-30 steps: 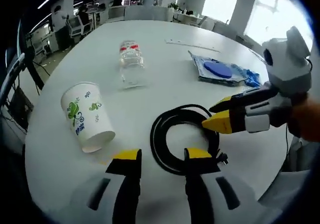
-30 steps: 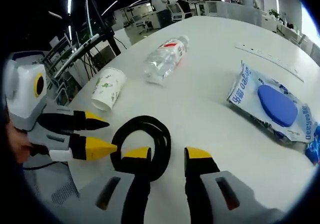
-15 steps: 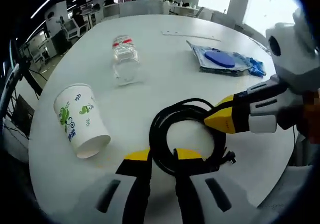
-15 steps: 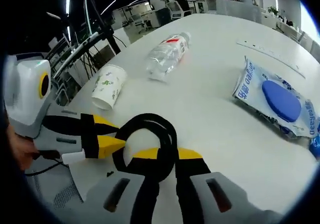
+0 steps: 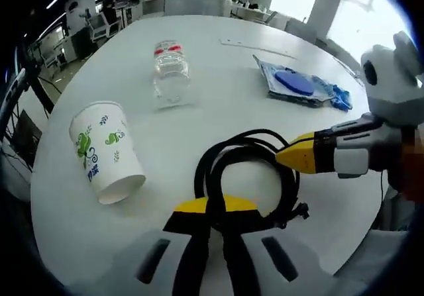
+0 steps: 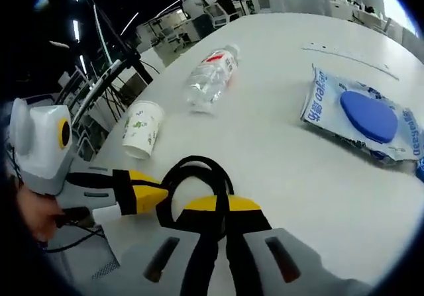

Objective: Arrange the tabletop items into an orderly group along one side of the table until the central work area is clear of visible clutter.

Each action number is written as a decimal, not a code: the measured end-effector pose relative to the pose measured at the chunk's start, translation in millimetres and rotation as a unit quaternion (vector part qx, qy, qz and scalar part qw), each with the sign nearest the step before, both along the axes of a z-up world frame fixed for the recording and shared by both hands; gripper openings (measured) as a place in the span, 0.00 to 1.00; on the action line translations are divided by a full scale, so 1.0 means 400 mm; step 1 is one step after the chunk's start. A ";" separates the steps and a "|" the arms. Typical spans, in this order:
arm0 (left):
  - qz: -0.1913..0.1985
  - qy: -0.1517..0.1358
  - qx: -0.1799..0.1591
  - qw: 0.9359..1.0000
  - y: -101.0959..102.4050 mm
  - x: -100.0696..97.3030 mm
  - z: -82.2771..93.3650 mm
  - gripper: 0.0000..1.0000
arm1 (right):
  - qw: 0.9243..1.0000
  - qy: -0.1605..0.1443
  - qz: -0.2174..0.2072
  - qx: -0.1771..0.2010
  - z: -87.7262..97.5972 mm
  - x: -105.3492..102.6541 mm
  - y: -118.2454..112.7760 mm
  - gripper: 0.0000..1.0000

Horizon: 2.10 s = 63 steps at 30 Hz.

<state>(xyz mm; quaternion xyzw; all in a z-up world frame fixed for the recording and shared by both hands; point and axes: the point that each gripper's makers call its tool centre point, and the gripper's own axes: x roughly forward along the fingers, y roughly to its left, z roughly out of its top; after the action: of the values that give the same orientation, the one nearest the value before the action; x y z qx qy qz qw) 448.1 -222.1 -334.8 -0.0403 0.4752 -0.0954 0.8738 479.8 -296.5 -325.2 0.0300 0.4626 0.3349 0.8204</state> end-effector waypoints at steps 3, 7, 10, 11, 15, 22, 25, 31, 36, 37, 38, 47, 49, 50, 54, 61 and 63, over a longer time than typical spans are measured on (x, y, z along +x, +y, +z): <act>0.005 -0.002 -0.004 1.000 0.004 0.003 0.006 0.00 | 1.000 -0.002 -0.002 0.005 0.010 -0.001 -0.002 0.00; 0.005 -0.002 -0.008 1.000 0.003 0.004 0.007 0.00 | 1.000 -0.004 -0.005 0.016 0.026 -0.009 -0.002 0.00; 0.004 -0.006 -0.010 1.000 0.001 0.007 0.014 0.00 | 1.000 -0.008 -0.005 0.020 0.041 -0.014 -0.002 0.00; 0.004 -0.006 -0.011 1.000 0.000 0.007 0.015 0.00 | 1.000 -0.009 -0.006 0.021 0.044 -0.014 -0.003 0.00; 0.007 -0.010 -0.018 1.000 -0.002 0.010 0.025 0.00 | 0.999 -0.016 -0.008 0.030 0.066 -0.014 -0.005 0.00; 0.007 -0.028 -0.030 0.999 -0.011 0.025 0.064 0.00 | 0.999 -0.038 -0.007 0.037 0.113 -0.007 -0.011 0.00; 0.002 -0.036 -0.033 0.999 -0.018 0.034 0.087 0.00 | 0.998 -0.044 -0.011 0.043 0.132 -0.001 -0.019 0.00; -0.018 -0.053 -0.033 0.998 -0.042 0.060 0.133 0.00 | 0.996 -0.058 -0.030 0.056 0.175 0.019 -0.048 0.00; -0.036 -0.066 -0.037 0.996 -0.074 0.079 0.175 0.00 | 0.994 -0.074 -0.045 0.062 0.210 0.032 -0.083 0.00; -0.043 -0.070 -0.037 0.996 -0.084 0.084 0.185 0.00 | 0.994 -0.076 -0.048 0.063 0.215 0.034 -0.089 0.00; -0.050 -0.074 -0.036 0.995 -0.094 0.091 0.196 0.00 | 0.993 -0.078 -0.052 0.065 0.221 0.037 -0.097 0.00; -0.092 -0.088 -0.040 0.991 -0.170 0.111 0.239 0.00 | 0.989 -0.096 -0.090 0.074 0.268 0.044 -0.178 0.00; -0.099 -0.091 -0.041 0.990 -0.185 0.115 0.248 0.00 | 0.987 -0.100 -0.098 0.075 0.277 0.044 -0.197 0.00; -0.105 -0.093 -0.041 0.989 -0.197 0.118 0.256 0.00 | 0.987 -0.102 -0.102 0.076 0.281 0.045 -0.205 0.00; -0.127 -0.098 -0.039 0.986 -0.236 0.125 0.273 0.00 | 0.984 -0.108 -0.120 0.077 0.296 0.046 -0.247 0.00; -0.168 -0.107 -0.037 0.979 -0.317 0.142 0.310 0.00 | 0.978 -0.119 -0.150 0.080 0.323 0.049 -0.323 0.00; -0.180 -0.110 -0.038 0.977 -0.344 0.147 0.318 0.00 | 0.976 -0.124 -0.159 0.080 0.333 0.050 -0.348 0.00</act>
<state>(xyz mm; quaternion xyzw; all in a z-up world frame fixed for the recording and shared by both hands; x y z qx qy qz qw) 506.8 -359.5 -207.4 0.0240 0.3720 -0.2732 0.8868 499.6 -435.6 -192.1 0.1268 0.3179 0.2368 0.9093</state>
